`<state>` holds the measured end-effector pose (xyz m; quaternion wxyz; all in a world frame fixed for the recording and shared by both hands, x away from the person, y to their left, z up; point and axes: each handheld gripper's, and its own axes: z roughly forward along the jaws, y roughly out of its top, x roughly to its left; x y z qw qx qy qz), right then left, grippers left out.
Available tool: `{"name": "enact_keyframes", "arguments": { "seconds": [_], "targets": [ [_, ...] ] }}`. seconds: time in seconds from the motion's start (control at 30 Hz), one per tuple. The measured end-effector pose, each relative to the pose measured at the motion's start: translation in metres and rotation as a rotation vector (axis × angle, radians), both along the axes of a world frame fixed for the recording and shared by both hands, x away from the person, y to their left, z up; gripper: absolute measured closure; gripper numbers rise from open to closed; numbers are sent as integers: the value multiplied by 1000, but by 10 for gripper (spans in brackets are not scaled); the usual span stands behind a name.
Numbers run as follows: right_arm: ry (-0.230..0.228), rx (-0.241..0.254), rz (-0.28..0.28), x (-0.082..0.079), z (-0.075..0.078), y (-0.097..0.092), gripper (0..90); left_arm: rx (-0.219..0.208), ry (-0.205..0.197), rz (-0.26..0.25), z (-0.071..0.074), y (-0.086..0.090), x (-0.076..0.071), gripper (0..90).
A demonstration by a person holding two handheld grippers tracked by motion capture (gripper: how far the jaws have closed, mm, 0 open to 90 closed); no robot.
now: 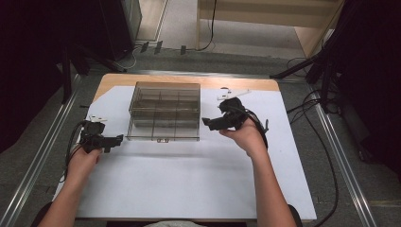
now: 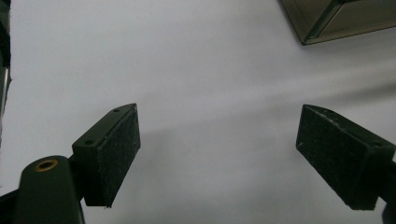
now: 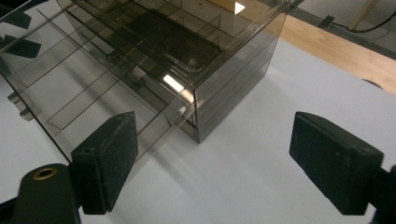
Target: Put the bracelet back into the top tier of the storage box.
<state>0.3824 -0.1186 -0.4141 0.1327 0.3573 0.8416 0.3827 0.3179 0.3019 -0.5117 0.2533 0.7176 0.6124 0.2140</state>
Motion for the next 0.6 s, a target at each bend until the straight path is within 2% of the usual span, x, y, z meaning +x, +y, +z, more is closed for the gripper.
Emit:
{"name": "enact_keyframes", "arguments": {
  "seconds": [0.03,0.07,0.1,0.13,0.23,0.3,0.37,0.43,0.47,0.6],
  "targets": [
    [3,-24,0,3,5,1,209,1,0,0,0,0,0,149],
    [3,-24,0,3,5,1,209,1,0,0,0,0,0,149],
    [-32,-75,-22,9,14,4,223,1,0,-1,0,0,0,149],
    [-35,-90,-32,12,17,5,224,1,0,-1,0,0,0,149],
    [-41,-63,-47,13,19,3,263,-1,2,-3,0,1,0,149],
    [-15,-82,-65,16,15,0,260,-4,0,-3,0,2,0,149],
    [-8,-93,-65,15,10,-3,266,-2,-2,-7,0,2,0,149],
    [-2,-83,-67,15,9,-6,273,-5,-3,-6,0,1,0,149],
    [21,-56,-69,15,6,-10,289,-7,-5,-9,1,0,0,149],
    [42,-37,-53,14,4,-15,327,-7,-5,-15,1,-1,1,149]
  ]
}}
